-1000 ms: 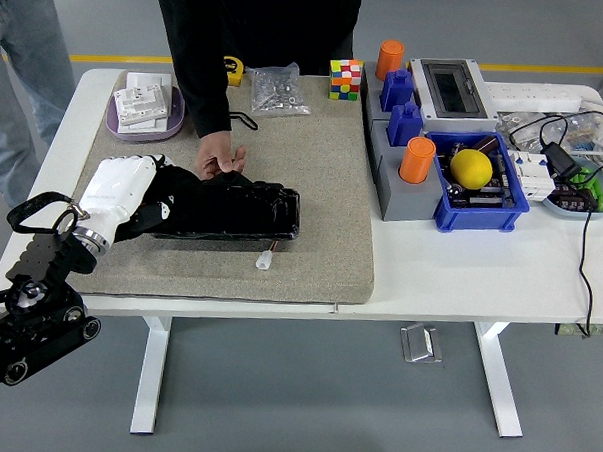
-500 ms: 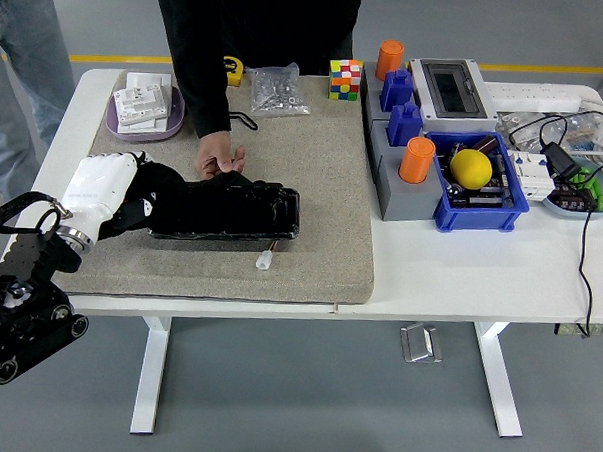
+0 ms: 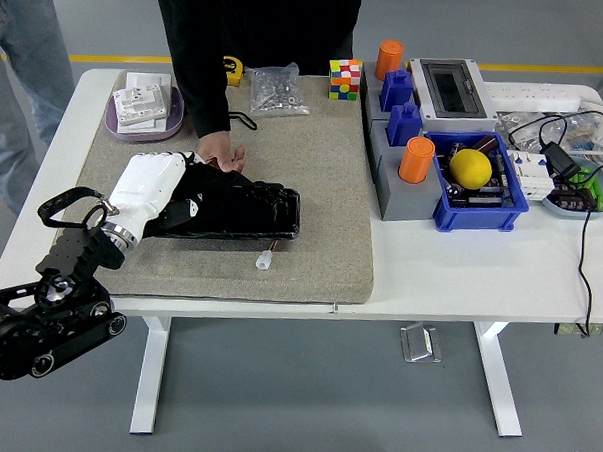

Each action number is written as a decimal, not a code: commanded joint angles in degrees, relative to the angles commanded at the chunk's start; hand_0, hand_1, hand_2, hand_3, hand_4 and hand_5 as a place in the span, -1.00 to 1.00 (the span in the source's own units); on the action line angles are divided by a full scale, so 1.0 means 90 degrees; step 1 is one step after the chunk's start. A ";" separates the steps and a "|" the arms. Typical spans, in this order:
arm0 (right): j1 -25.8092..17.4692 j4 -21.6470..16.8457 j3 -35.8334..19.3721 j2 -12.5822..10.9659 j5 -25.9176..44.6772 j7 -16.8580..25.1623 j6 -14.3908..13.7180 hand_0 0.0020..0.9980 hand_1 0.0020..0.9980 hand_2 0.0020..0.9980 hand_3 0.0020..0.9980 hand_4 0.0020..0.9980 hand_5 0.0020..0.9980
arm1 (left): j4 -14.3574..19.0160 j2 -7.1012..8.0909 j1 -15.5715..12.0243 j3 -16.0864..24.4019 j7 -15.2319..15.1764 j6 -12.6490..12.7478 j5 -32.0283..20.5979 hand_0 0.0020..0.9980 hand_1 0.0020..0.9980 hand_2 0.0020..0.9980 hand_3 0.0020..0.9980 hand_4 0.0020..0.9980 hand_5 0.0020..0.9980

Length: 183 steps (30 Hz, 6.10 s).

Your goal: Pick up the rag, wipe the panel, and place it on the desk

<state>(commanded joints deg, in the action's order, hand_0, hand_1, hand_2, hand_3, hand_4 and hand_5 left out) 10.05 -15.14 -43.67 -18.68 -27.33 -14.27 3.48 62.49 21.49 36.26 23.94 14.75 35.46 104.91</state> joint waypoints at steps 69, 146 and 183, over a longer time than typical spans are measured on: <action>0.0014 0.0009 0.0049 -0.0041 -0.0006 -0.0039 0.0080 0.54 0.16 0.41 0.27 1.00 0.15 | -0.0424 -0.0790 0.0686 -0.1081 0.0125 -0.0007 -0.0342 -0.58 -0.70 0.05 -0.05 -0.60 -1.00; -0.0118 0.0043 -0.0203 0.0093 -0.0058 -0.0060 0.0117 0.54 0.16 0.41 0.28 1.00 0.19 | -0.0755 0.0862 -0.0744 0.0997 -0.0229 0.0138 0.0143 -0.57 -0.71 0.05 -0.05 -0.57 -1.00; -0.0113 0.0044 -0.0209 0.0134 -0.0069 -0.0083 0.0103 0.54 0.16 0.41 0.28 1.00 0.20 | -0.1659 0.0489 -0.0918 0.1105 -0.1004 0.0160 -0.1086 -0.12 0.23 0.48 0.39 0.83 -0.37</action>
<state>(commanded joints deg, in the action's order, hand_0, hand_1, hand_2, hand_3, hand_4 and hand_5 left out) 9.03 -14.75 -45.54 -17.47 -27.95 -15.02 4.40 47.56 25.89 28.00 33.88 5.71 36.90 95.13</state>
